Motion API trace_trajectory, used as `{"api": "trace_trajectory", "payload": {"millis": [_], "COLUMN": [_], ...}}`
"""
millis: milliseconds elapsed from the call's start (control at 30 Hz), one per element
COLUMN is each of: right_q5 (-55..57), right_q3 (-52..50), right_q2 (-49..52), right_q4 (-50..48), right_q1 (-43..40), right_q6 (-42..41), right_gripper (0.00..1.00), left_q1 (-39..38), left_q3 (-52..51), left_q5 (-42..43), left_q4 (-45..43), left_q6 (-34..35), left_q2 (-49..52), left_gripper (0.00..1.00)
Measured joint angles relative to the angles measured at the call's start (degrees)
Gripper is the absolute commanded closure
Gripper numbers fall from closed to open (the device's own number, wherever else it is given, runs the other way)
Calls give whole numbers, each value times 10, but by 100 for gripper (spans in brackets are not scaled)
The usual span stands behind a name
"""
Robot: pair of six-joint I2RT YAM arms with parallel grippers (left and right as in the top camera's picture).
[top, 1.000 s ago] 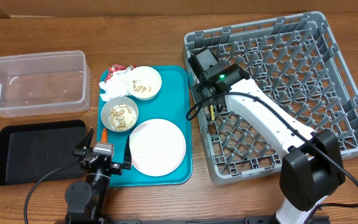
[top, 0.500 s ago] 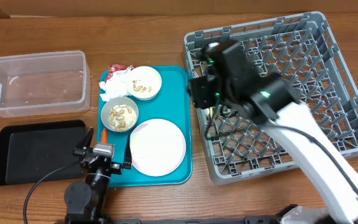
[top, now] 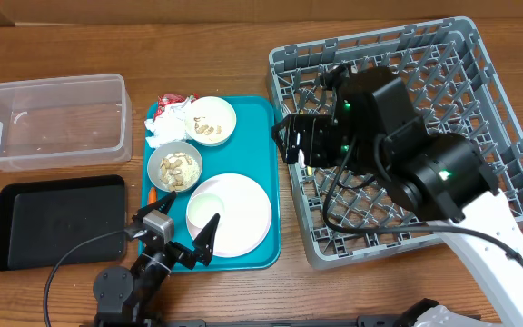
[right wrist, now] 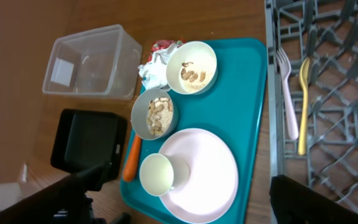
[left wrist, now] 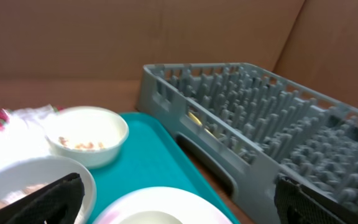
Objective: Sort waste into correct bins and load items into the dishwasher rack
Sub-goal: 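Place the white fork upright in the dish rack beside the spoon, then grasp the white cup off the plate with the left gripper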
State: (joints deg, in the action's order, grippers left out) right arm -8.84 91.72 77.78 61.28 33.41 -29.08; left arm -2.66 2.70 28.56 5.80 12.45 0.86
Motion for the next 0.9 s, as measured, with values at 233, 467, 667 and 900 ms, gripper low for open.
{"api": "trace_trajectory", "payload": {"millis": [233, 467, 667, 900], "right_q5": [-15, -29, -30, -30], "right_q3": [0, 0, 0, 0], "right_q2": [-26, -26, -26, -26], "right_q4": [3, 14, 20, 42], "right_q1": [0, 0, 0, 0], "right_q6": [-9, -9, -9, -10], "right_gripper": [0, 0, 0, 0], "left_q1": [0, 0, 0, 0], "left_q3": [211, 485, 581, 584], "left_q5": [-69, -148, -169, -139], "left_q4": [230, 518, 616, 630], "left_q6": [53, 45, 35, 33], "left_q2": [54, 304, 539, 732], "left_gripper": [0, 0, 0, 15]}}
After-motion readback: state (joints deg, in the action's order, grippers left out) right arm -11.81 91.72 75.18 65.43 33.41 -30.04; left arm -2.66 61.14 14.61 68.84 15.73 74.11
